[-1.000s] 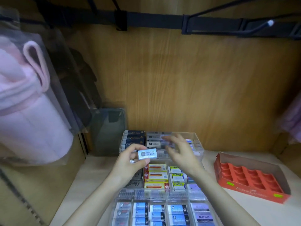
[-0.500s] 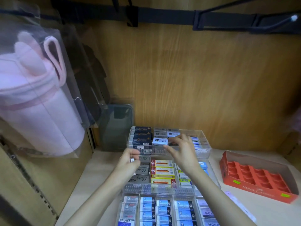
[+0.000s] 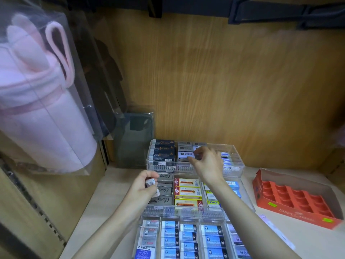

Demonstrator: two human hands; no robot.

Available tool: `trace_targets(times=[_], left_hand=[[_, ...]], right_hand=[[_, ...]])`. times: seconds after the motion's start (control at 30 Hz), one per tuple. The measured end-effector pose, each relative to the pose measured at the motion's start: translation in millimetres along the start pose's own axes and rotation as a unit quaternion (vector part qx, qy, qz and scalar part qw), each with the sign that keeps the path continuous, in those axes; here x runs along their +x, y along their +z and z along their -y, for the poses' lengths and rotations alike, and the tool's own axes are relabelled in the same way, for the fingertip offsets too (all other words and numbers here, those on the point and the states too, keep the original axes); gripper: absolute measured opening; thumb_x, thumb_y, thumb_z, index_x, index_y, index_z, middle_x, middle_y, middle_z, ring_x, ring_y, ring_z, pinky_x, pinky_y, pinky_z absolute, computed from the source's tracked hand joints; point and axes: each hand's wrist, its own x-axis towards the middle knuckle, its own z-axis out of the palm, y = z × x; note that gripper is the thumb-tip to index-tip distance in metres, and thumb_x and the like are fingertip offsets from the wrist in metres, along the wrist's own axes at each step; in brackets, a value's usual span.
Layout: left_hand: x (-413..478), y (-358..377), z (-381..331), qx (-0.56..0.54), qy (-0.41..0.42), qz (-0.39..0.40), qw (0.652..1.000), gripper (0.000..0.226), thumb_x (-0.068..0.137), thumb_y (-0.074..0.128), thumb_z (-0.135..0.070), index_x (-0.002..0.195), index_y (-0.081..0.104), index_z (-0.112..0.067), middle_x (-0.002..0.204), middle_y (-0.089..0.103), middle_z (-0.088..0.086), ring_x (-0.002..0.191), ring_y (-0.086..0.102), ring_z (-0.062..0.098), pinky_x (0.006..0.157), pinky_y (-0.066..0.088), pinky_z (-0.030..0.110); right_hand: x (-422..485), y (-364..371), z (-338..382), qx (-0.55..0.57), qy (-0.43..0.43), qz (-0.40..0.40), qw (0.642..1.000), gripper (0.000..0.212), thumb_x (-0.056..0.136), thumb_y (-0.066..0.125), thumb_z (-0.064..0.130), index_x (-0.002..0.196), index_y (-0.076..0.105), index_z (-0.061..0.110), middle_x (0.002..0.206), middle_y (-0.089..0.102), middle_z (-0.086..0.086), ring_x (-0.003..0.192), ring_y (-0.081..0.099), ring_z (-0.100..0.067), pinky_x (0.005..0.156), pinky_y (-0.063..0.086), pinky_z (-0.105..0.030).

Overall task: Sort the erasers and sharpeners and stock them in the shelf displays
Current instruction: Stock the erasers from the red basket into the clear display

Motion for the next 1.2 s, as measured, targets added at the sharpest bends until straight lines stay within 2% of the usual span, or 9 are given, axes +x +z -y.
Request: trace_targets(times=[0.2,0.3,0.47,0.57,0.77,0.83,0.97,1.1,1.2], left_hand=[[-9,-1,-8,-0.064,0.037,0.008,0.997,0.023,0.081,0.065,0.003,0.098,0.063,-0.013,0.102,0.070,0.009,0.096,0.068,0.022,0.088,0.053,0.038],[-11,-3,-9,-0.072,0.050,-0.040,0.995,0.022,0.078,0.070,0.002,0.093,0.067,-0.014,0.097,0.068,0.008,0.082,0.069,0.011,0.072,0.054,0.023],[-27,0,-9,-0.125,0.028,-0.070,0.989,0.019,0.077,0.070,0.001,0.092,0.066,-0.011,0.089,0.064,0.008,0.074,0.060,0.010,0.060,0.049,0.013],[-46,7,-8,-0.176,-0.009,-0.049,0.983,0.017,0.079,0.068,-0.001,0.092,0.064,-0.010,0.077,0.065,0.005,0.067,0.059,0.013,0.062,0.049,0.021],[-86,15,-3,-0.201,-0.011,0.002,0.980,0.009,0.079,0.067,-0.008,0.087,0.064,-0.008,0.074,0.068,0.005,0.068,0.063,0.012,0.065,0.052,0.020],[-100,12,3,-0.132,-0.008,0.037,0.991,0.020,0.073,0.071,-0.020,0.088,0.065,-0.009,0.081,0.069,0.006,0.075,0.063,0.013,0.069,0.050,0.023],[-128,11,31,-0.010,-0.041,0.098,0.994,0.024,0.073,0.079,-0.008,0.074,0.055,-0.010,0.060,0.064,-0.003,0.058,0.058,0.004,0.057,0.043,0.015],[-139,6,47,0.060,-0.054,0.127,0.989,0.029,0.071,0.080,-0.012,0.067,0.052,-0.017,0.057,0.064,-0.006,0.058,0.058,0.004,0.059,0.044,0.013],[-137,-5,38,0.059,-0.044,0.154,0.985,0.011,0.082,0.069,-0.020,0.074,0.063,-0.016,0.063,0.066,-0.007,0.061,0.059,0.002,0.059,0.042,0.010]], right_hand=[[3,5,5,-0.011,0.021,-0.010,1.000,0.025,0.086,0.063,0.034,0.107,0.061,0.020,0.112,0.058,-0.006,0.111,0.041,-0.027,0.086,0.032,-0.034],[-9,0,9,-0.006,-0.020,-0.037,0.999,0.021,0.087,0.059,0.025,0.107,0.061,0.019,0.110,0.055,-0.007,0.110,0.038,-0.026,0.086,0.030,-0.033],[-85,-16,15,0.154,-0.127,0.031,0.979,0.014,0.086,0.061,0.012,0.099,0.062,0.016,0.095,0.059,0.000,0.096,0.050,-0.015,0.084,0.037,-0.025],[-132,-25,22,0.309,-0.098,0.148,0.934,0.019,0.086,0.065,0.009,0.103,0.060,0.016,0.084,0.061,0.002,0.076,0.055,-0.002,0.073,0.042,-0.012],[-173,-30,21,0.452,-0.008,0.092,0.887,0.025,0.082,0.066,-0.002,0.092,0.063,0.020,0.082,0.063,0.001,0.075,0.058,-0.004,0.073,0.047,-0.016],[-182,-34,17,0.503,0.045,0.105,0.857,0.023,0.083,0.064,-0.002,0.098,0.066,0.016,0.086,0.065,-0.002,0.078,0.059,-0.006,0.072,0.047,-0.016],[-218,-29,10,0.547,0.155,0.156,0.808,0.018,0.085,0.058,-0.006,0.097,0.062,0.007,0.067,0.063,0.000,0.058,0.056,-0.005,0.057,0.046,-0.014],[-243,-20,8,0.482,0.143,0.158,0.850,0.009,0.083,0.066,0.000,0.078,0.063,0.007,0.066,0.066,0.004,0.062,0.057,-0.003,0.059,0.046,-0.013],[-237,-20,6,0.453,0.103,0.150,0.873,0.015,0.085,0.061,-0.001,0.077,0.066,0.010,0.068,0.069,0.010,0.064,0.059,0.001,0.063,0.045,-0.010]])
